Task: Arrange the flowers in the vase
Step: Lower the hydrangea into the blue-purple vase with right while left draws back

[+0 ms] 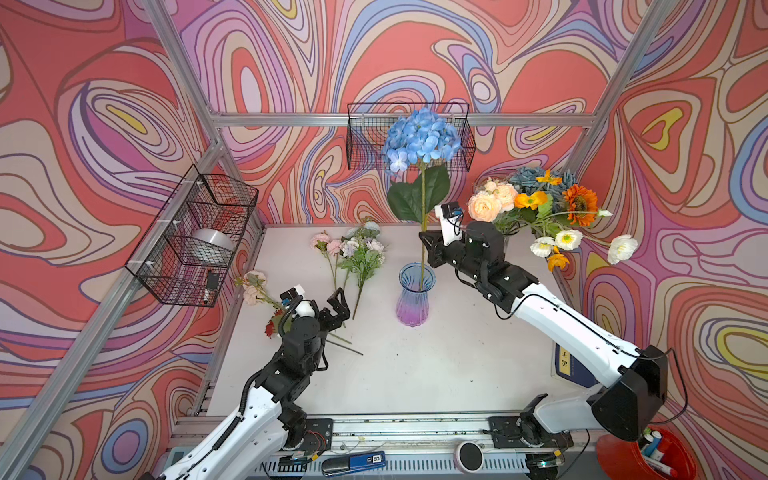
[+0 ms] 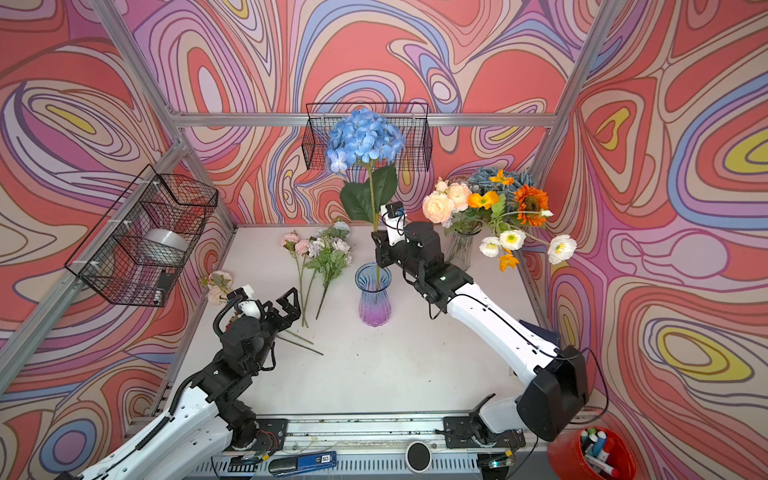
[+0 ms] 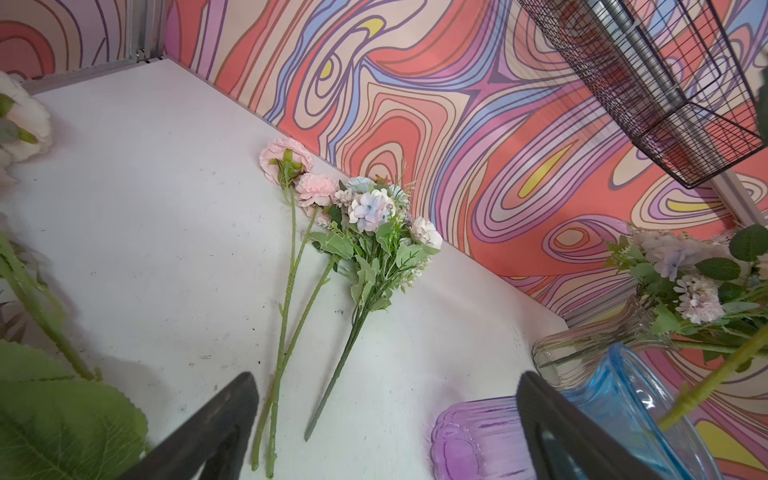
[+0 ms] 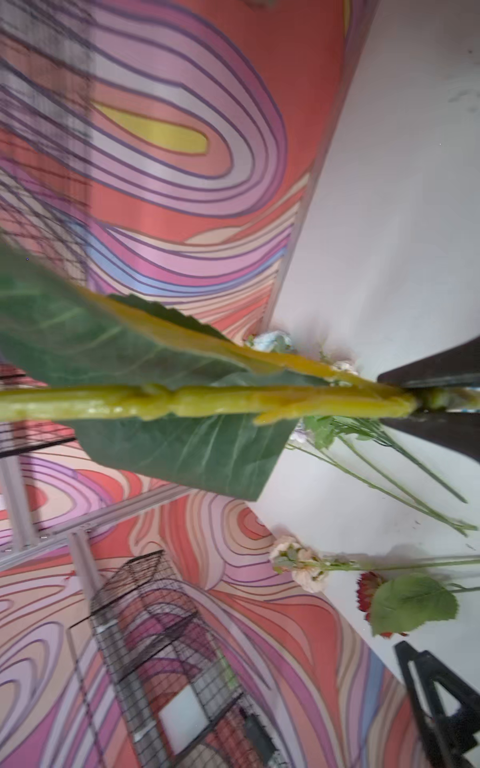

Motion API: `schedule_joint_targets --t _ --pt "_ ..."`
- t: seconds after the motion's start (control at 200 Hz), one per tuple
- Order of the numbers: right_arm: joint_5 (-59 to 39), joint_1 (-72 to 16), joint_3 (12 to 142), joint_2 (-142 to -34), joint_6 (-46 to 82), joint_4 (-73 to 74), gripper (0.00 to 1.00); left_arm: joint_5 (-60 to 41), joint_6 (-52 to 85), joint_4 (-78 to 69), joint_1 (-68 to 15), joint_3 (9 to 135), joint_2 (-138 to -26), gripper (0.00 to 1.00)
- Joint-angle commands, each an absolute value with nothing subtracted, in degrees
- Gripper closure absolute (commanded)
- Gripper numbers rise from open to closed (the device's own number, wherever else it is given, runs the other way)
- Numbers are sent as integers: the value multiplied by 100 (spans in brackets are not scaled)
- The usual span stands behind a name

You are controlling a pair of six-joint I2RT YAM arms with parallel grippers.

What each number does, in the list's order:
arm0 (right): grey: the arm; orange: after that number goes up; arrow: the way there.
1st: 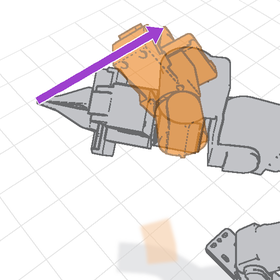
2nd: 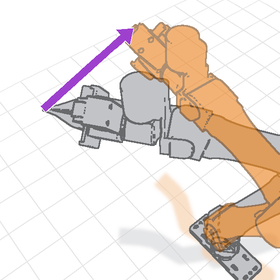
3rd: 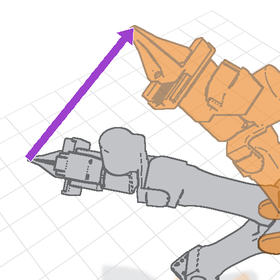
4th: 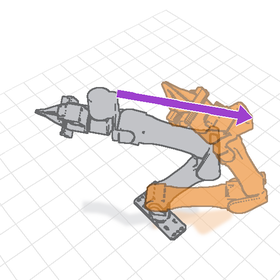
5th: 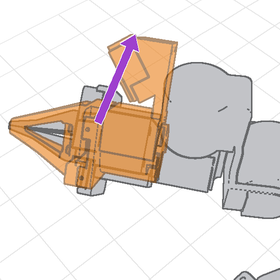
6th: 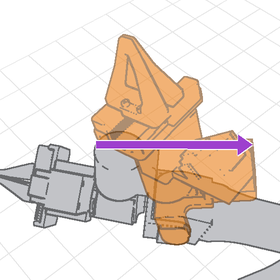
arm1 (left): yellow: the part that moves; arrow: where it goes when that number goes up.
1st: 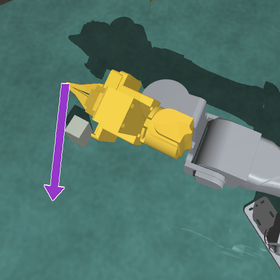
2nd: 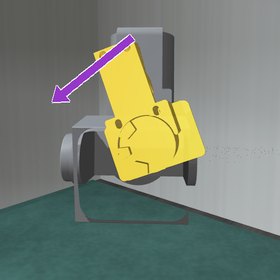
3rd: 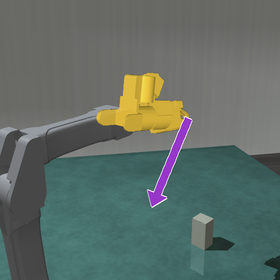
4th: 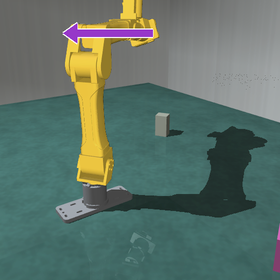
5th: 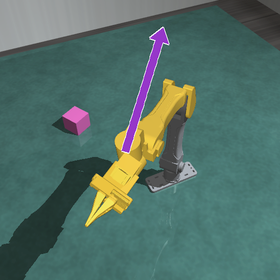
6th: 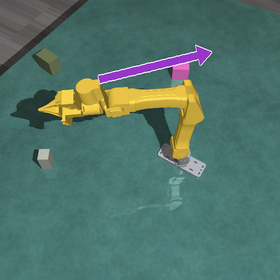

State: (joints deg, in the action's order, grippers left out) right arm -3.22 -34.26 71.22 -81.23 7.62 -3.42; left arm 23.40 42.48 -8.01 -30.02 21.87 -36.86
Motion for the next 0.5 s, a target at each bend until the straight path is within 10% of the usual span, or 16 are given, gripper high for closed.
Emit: schedule_joint_targets --t 0.0,0.245,0.496 --pt "-566 -3579 6652 -8165 866 335 100 2562 3942 -525 -2866 2500 -3538 0" --pt "-445 -3750 5913 -8124 958 550 100 2436 3615 -101 -2430 2841 -3346 0" --pt "-435 -3761 5909 -8003 908 212 67 2313 3793 147 -2233 2887 -3308 0"
